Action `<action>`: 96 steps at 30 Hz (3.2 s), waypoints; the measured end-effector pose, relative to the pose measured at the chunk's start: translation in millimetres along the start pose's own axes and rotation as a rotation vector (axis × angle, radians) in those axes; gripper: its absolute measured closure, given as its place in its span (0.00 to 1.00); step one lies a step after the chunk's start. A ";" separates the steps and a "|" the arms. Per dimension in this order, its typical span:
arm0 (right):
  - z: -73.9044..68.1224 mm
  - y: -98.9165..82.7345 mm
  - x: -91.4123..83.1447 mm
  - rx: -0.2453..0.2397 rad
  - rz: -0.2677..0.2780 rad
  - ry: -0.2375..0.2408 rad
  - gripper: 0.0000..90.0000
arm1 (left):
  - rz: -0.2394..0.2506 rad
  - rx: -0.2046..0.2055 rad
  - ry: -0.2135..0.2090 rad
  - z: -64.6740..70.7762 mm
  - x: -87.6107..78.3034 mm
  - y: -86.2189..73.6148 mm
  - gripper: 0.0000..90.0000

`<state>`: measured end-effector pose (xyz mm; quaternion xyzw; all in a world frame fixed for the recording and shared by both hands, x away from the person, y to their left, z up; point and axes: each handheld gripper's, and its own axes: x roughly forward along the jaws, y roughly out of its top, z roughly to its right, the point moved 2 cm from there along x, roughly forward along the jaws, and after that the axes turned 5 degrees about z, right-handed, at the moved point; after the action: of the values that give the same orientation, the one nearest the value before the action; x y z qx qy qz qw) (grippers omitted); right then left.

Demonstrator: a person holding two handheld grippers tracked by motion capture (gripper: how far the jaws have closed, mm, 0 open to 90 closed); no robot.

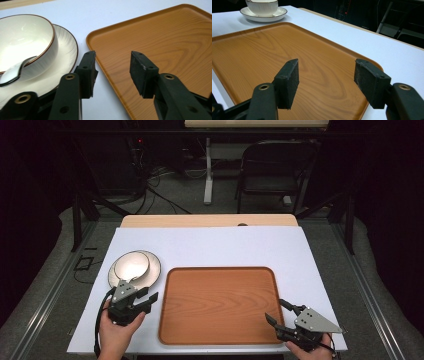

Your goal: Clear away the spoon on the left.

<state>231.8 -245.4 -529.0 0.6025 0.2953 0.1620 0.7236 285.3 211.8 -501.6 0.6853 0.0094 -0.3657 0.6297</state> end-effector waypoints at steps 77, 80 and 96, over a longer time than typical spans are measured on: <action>-0.1 -1.2 1.6 0.005 -0.015 0.003 0.41 | -0.101 -0.163 0.357 -119.6 0.4 11.8 1.00; -0.2 -1.2 1.6 0.005 -0.015 0.004 0.41 | -0.094 -0.156 0.366 -122.9 3.2 13.8 1.00; -0.1 -1.3 1.3 0.005 -0.015 0.005 0.41 | -0.064 -0.222 0.382 -139.1 8.1 19.3 1.00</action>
<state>232.5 -244.9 -530.6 0.6016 0.3022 0.1575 0.7225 368.4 325.2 -497.6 0.6679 0.1907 -0.2457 0.6762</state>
